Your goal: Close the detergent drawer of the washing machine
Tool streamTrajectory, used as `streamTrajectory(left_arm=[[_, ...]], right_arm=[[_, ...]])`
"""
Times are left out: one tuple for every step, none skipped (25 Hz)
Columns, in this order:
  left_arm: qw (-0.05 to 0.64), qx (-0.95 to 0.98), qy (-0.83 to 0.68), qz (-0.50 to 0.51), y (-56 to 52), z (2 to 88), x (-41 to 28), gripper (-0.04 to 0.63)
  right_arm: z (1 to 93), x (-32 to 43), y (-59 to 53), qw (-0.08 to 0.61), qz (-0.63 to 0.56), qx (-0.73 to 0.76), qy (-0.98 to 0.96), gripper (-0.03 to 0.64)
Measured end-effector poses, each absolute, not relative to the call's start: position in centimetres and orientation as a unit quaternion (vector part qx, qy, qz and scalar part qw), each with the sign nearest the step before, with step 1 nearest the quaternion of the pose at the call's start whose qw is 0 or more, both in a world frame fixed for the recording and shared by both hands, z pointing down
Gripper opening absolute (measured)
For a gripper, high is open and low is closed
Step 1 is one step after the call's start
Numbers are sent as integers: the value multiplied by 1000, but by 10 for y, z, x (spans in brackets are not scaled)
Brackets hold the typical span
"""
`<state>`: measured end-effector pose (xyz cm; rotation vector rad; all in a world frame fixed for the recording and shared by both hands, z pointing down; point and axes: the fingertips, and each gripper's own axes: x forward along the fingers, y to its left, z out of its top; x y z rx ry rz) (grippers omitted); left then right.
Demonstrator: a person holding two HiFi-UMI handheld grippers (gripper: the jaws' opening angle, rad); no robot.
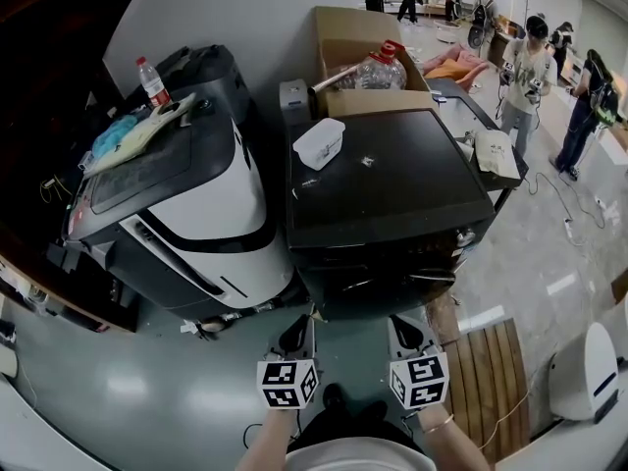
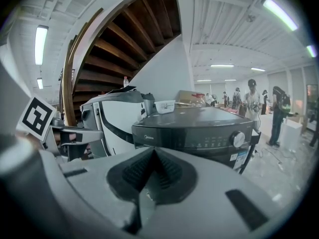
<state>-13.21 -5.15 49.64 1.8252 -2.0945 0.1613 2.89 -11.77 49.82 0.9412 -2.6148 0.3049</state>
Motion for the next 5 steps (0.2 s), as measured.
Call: streamTrajectory(left_arm=[[179, 645, -740, 58, -51, 497, -133, 8], [180, 646, -740, 59, -51, 498, -133, 8], [180, 646, -740, 60, -51, 498, -133, 8], [180, 646, -739, 60, -51, 499, -133, 8], [181, 646, -739, 61, -51, 500, -133, 8]], right_arm=[[499, 28, -117, 172, 108, 330, -922, 2], [499, 27, -116, 173, 109, 329, -922, 2], [500, 26, -115, 174, 109, 328, -922, 2], [501, 26, -114, 175, 109, 327, -922, 2], [501, 25, -113, 175, 109, 326, -923, 2]])
